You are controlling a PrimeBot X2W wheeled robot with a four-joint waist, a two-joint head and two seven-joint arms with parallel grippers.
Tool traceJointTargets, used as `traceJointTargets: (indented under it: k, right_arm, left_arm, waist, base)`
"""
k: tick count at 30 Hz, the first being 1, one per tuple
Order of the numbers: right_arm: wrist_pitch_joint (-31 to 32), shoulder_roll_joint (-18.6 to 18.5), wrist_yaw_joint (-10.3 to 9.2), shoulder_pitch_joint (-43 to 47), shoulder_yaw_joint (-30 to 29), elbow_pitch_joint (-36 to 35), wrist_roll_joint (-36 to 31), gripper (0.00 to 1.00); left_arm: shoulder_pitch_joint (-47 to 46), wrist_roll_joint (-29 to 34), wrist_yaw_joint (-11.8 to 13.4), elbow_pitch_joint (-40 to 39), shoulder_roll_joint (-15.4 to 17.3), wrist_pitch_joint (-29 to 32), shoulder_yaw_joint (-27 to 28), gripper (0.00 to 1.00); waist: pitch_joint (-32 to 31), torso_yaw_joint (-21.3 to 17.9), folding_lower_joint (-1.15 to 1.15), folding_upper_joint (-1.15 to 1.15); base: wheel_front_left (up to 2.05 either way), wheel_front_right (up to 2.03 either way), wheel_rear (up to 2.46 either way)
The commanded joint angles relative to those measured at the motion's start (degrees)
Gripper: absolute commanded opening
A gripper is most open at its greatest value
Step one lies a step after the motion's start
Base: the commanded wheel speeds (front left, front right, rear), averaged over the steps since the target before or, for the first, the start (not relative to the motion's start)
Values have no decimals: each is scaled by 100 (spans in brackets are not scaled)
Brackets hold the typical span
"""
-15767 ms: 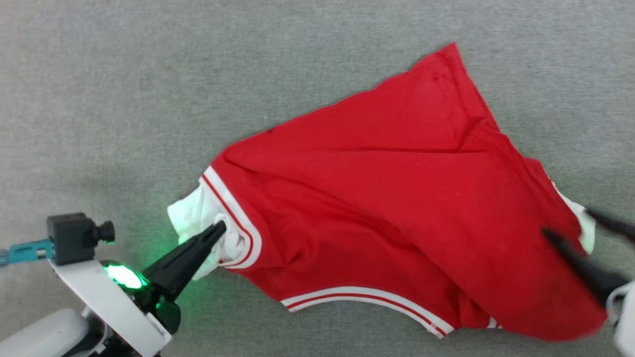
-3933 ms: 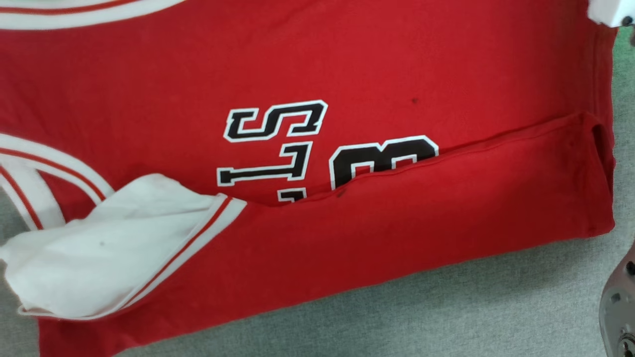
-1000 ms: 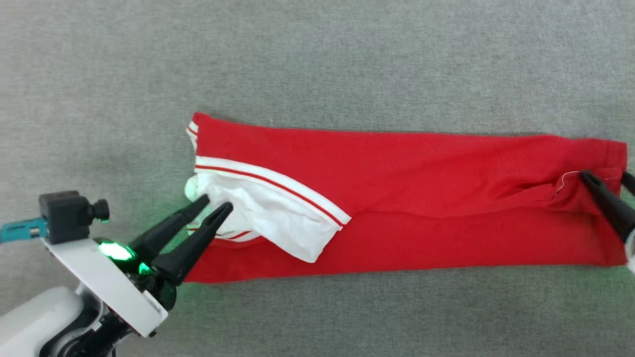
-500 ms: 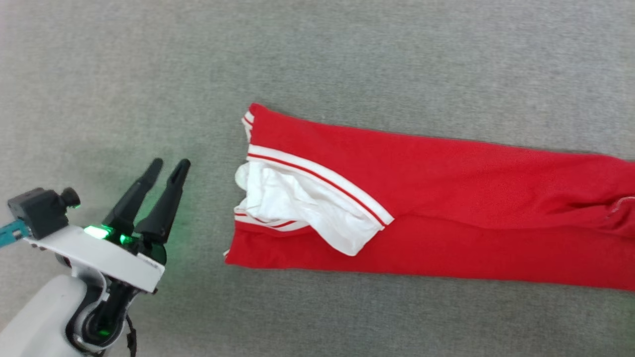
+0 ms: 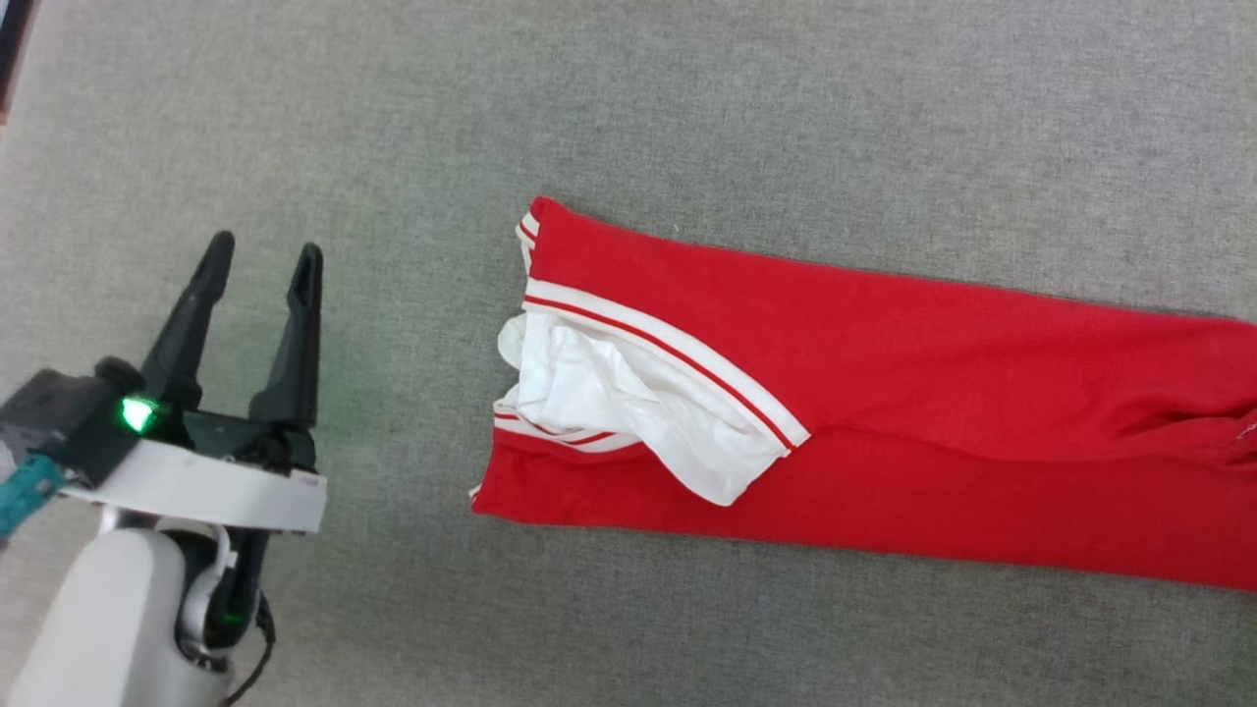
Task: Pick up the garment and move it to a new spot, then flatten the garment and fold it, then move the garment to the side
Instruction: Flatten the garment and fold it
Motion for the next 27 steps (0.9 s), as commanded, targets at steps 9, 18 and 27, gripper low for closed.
traceJointTargets:
  k: [9, 18, 27]
  right_arm:
    - [272, 354, -7, 186, 341, 450, -465, 24]
    - [-84, 514, -5, 1, 586, 518, -518, 0]
    - [-978, 297, -8, -456, -21, 217, -762, 0]
  left_arm:
    - [99, 566, 8, 85, -285, 4, 46, 100]
    - [1, 421, 8, 190, -270, 4, 105, 100]
    - [165, 264, 8, 125, -93, 4, 314, 100]
  waist:
    - [137, -83, 0, 0]
    - [254, -184, 0, 0]
    - [300, -484, 0, 0]
  base:
    - [0, 0, 0]
    - [0, 0, 0]
    - [0, 0, 0]
